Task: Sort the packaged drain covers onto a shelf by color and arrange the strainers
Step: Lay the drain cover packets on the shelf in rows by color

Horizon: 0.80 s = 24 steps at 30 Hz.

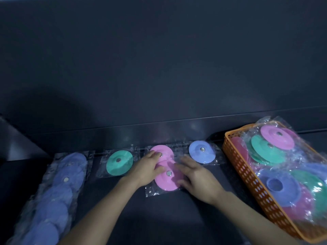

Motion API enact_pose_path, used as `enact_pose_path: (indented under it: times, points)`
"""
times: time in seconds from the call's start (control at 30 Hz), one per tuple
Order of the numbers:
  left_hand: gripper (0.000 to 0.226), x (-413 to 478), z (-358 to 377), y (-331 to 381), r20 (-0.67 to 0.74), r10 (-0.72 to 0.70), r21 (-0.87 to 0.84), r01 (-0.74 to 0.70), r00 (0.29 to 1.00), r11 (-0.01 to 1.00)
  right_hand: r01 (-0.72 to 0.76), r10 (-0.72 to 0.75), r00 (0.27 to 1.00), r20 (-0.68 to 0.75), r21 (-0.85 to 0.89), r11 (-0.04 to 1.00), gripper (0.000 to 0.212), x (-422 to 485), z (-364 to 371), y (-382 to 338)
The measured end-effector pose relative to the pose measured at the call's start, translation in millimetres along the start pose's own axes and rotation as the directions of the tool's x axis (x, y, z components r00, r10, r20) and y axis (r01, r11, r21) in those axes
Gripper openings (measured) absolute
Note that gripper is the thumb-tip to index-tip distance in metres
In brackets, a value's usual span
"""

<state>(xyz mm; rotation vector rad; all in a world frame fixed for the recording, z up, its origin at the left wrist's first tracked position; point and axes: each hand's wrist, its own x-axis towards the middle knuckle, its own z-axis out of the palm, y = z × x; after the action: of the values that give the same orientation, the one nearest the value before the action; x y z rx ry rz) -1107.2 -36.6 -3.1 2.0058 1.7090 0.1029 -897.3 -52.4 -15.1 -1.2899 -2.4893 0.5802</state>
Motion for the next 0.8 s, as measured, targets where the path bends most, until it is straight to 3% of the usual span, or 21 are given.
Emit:
enact_pose_path:
  times: [0.1,0.37,0.53,0.67,0.8]
  points:
    - [0.055,0,3,-2,0.006,-0.008,0.045,0.007,1.0,0.999,-0.044,0.051,0.994,0.095,-0.079,0.996,0.06,2,15,-10]
    - [0.049,-2,0,-4,-0.016,0.02,0.013,-0.019,1.0,1.0,-0.132,0.14,0.988,0.062,-0.113,0.985,0.062,-3,21,-23]
    - [0.043,-5,-5,6,-0.083,0.124,0.053,-0.12,0.989,0.991,-0.127,0.122,0.99,-0.065,-0.077,0.989,0.05,-17,-1,-26]
    - [0.041,-3,-2,30,-0.137,0.261,0.048,-0.257,0.955,0.965,-0.224,0.194,0.953,-0.232,-0.109,0.968,0.034,-38,-28,-12]
    - [0.044,4,7,60,-0.159,0.306,-0.093,-0.322,0.939,0.942,-0.258,0.176,0.905,-0.387,-0.171,0.951,0.023,-63,-53,2]
